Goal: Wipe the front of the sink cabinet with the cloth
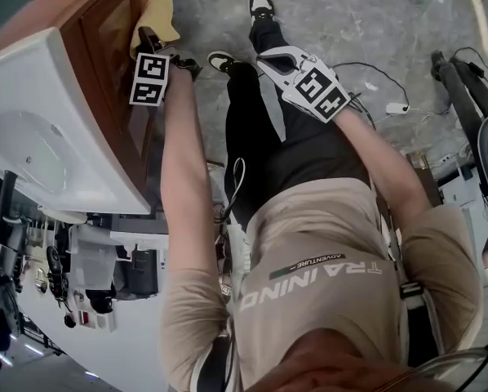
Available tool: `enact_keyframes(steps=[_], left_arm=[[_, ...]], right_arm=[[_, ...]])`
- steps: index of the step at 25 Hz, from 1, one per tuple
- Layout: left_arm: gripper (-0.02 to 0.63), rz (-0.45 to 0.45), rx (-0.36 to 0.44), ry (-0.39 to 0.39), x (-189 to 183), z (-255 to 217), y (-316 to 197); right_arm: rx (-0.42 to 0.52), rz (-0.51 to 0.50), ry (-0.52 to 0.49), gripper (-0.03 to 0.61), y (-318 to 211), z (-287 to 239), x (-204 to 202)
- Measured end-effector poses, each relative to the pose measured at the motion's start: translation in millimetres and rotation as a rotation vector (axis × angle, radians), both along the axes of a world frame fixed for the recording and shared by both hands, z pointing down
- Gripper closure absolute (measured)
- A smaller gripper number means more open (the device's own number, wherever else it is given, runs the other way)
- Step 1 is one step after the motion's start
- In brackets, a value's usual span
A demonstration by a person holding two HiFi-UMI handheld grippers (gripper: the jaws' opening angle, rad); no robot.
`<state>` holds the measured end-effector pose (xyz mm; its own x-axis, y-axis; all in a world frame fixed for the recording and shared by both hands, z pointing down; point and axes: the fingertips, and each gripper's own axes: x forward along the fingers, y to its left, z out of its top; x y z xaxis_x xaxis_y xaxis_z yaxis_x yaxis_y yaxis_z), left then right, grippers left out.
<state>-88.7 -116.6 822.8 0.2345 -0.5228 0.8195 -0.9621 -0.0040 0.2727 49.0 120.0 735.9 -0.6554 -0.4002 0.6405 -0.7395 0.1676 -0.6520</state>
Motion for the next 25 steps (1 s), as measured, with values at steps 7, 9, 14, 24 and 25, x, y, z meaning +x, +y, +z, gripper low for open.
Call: enact_keyframes(steps=[7, 9, 14, 24, 25], left_arm=[[0.571, -0.001, 0.026, 0.020, 48.0, -6.4, -32.4], [0.571, 0.013, 0.041, 0.028, 65.4, -9.4, -41.1], [0.571, 0.037, 0.055, 0.052, 97.1, -12.6, -63.2], [0.571, 0.151, 0.134, 0.111, 155.5, -36.1, -82.6], [0.571, 0.168, 0.144, 0.118, 160.9, -40.1, -82.2]], right_arm=[[0.004, 0.037, -0.003, 0.566, -13.9, 2.8, 30.2], [0.008, 0.050, -0.002, 0.566, -18.1, 1.9, 39.1], [0.009, 0.082, 0.009, 0.566, -23.5, 3.5, 52.5], [0.004, 0.109, 0.027, 0.566, -17.7, 2.4, 72.9], [0.010, 0.111, 0.030, 0.566, -19.1, 1.4, 74.9]])
